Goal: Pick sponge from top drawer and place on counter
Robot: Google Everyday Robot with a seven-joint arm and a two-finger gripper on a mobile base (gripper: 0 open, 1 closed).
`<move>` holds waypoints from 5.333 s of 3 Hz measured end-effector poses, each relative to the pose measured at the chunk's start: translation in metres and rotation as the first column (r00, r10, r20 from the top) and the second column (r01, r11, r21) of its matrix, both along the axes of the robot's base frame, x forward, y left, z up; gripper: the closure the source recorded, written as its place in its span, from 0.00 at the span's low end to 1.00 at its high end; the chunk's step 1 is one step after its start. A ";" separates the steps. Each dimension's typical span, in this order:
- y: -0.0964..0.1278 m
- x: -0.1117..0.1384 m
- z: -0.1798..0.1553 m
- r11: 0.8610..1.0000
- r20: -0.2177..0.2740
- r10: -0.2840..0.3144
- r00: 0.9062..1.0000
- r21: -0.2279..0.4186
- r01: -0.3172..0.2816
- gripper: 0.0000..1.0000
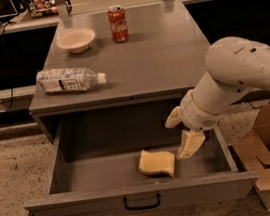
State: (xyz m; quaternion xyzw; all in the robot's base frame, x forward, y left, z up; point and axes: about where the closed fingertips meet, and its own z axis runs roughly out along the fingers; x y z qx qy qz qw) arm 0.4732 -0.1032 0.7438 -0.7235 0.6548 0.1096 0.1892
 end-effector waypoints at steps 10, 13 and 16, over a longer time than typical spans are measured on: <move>0.032 0.023 -0.085 0.963 -0.048 0.018 0.999 0.268 -0.005 1.00; -0.034 0.050 0.050 0.986 0.064 -0.019 0.998 0.166 0.008 1.00; -0.091 0.147 0.151 0.979 0.172 -0.139 0.975 -0.124 0.162 1.00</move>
Offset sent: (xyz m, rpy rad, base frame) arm 0.0193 0.0085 -0.0732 0.0065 -0.0554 -0.1895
